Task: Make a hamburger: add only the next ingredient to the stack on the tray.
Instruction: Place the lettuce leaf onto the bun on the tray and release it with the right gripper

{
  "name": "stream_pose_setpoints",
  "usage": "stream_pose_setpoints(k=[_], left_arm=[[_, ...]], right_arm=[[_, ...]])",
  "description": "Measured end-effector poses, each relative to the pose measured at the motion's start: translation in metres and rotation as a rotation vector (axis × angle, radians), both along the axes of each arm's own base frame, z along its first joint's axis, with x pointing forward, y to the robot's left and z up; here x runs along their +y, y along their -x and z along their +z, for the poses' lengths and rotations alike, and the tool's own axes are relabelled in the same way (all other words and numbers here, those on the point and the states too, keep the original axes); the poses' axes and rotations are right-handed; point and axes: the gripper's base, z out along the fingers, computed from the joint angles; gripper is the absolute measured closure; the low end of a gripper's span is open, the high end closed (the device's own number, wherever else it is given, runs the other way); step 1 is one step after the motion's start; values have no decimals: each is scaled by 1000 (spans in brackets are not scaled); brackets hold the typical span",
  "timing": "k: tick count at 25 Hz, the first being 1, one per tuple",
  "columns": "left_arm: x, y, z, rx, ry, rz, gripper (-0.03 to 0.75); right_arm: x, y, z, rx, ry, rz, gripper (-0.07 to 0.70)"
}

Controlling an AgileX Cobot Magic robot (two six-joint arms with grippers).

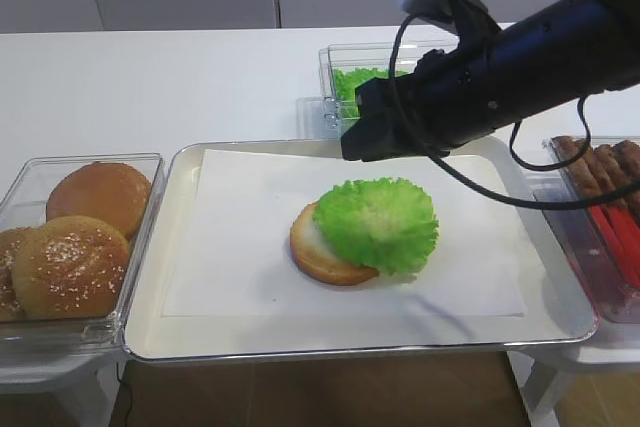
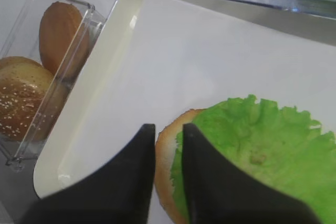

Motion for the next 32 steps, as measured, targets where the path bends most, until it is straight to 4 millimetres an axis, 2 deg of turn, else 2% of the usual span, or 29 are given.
stream_pose_setpoints(k=[6,8,13,20,25,32], left_arm=[[0,0,0,0,0,0,363],[0,0,0,0,0,0,363],[0,0,0,0,0,0,363],[0,0,0,0,0,0,363],[0,0,0,0,0,0,363],[0,0,0,0,0,0,363]], right_arm=[[1,1,0,5,-6,8,295],[1,1,0,5,-6,8,267],[-3,-1,-3,-18,48,-4,253],[-19,-1,-9,51,269,-67,250],[-37,10,10,9,414,-105,250],[-51,42,37,42,479,-59,250]])
